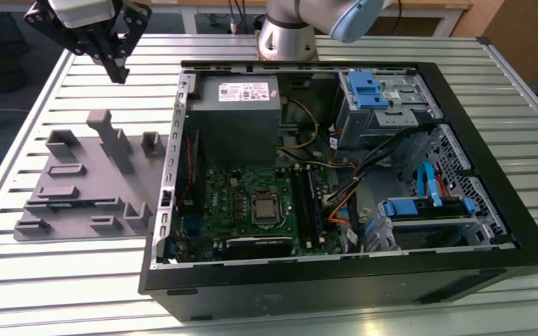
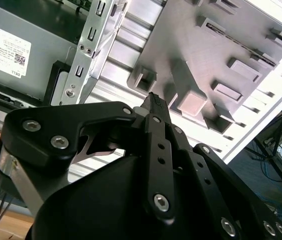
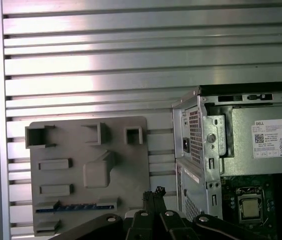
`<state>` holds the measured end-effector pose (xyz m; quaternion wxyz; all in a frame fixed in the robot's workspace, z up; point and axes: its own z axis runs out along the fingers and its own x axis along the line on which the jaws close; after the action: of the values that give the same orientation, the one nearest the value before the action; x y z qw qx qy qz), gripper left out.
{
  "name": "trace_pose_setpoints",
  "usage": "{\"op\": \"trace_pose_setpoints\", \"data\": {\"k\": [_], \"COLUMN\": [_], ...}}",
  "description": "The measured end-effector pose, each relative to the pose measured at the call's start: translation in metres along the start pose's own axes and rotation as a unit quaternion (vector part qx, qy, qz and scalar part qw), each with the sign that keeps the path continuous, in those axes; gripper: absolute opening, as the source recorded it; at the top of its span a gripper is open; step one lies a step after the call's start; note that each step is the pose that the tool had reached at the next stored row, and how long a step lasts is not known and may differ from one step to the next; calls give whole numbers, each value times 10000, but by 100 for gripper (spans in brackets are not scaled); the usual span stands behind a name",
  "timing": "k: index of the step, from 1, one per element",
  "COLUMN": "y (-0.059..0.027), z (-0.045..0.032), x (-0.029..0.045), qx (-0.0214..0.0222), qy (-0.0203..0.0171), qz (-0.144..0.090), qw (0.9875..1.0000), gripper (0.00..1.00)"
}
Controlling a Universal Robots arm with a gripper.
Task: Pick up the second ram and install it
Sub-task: 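Reach for the second ram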
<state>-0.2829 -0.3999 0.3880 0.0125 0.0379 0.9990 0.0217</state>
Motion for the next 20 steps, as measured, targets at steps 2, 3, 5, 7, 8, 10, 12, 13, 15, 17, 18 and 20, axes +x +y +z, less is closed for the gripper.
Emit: {"op": "trace_pose_setpoints", "data": {"k": [2, 3, 5, 7, 8, 10, 12, 13, 15, 17, 18, 20], "y": [-1, -1, -2, -2, -2, -3, -3, -3, -4, -4, -5, -5], "z": [0, 0, 0, 0, -1, -1, -1, -1, -1, -1, -1, -2], "x": [9, 13, 20, 26, 29, 34, 40, 43, 49, 56, 60, 70], "qx": [0, 0, 0, 0, 0, 0, 0, 0, 0, 0, 0, 0], "qy": [0, 0, 0, 0, 0, 0, 0, 0, 0, 0, 0, 0], "qz": [0, 0, 0, 0, 0, 0, 0, 0, 0, 0, 0, 0], "qw": [10000, 10000, 10000, 10000, 10000, 10000, 10000, 10000, 10000, 10000, 10000, 10000], "gripper": [11, 11, 11, 11, 11, 11, 11, 11, 11, 11, 11, 11]}}
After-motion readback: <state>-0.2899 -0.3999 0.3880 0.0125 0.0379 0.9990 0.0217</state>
